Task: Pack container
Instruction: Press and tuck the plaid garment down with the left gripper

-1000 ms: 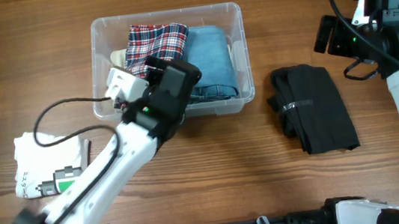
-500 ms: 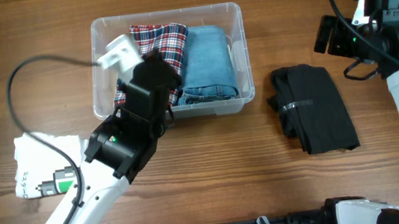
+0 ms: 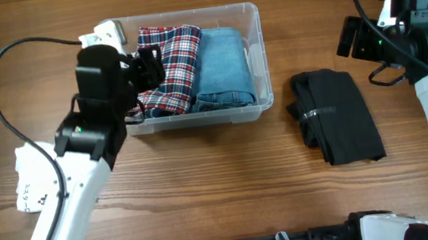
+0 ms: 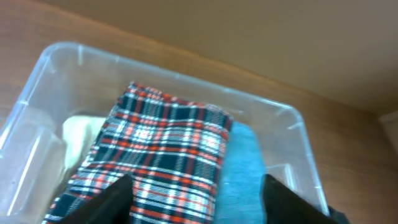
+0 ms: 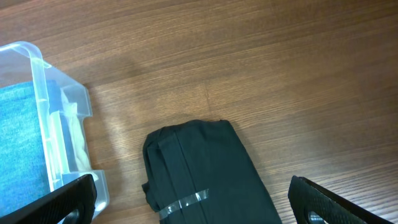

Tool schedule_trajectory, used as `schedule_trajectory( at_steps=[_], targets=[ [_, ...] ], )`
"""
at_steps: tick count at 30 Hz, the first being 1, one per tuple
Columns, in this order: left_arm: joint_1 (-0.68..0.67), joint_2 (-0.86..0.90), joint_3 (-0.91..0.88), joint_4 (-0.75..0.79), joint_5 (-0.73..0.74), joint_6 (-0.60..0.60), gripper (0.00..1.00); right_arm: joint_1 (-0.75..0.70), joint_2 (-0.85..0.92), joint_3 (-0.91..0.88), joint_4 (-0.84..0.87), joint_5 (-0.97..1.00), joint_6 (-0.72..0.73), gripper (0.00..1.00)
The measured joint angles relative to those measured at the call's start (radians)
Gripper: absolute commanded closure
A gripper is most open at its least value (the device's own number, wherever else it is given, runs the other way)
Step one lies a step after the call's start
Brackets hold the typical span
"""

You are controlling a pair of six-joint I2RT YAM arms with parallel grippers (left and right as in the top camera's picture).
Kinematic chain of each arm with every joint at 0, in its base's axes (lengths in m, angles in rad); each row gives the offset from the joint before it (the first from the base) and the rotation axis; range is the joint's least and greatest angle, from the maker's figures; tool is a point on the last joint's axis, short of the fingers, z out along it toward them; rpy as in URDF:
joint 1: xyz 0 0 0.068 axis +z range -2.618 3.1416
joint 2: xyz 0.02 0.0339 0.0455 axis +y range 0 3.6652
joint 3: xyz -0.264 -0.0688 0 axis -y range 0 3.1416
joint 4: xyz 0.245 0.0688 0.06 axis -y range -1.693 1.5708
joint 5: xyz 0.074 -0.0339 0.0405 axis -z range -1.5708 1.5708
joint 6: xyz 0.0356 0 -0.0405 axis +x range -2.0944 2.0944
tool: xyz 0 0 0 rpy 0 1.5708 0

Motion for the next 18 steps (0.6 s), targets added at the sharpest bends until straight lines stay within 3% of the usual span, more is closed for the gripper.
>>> schedule_trajectory(
  at_steps=[8,18],
  targets=[
    [0.026,0.152,0.000,0.023,0.096,0.069,0.23,0.000,0.000,0.000,0.000,0.000,0.000,0.00],
    [0.026,0.203,0.000,0.082,0.177,0.089,0.23,0.000,0.000,0.000,0.000,0.000,0.000,0.00]
  ],
)
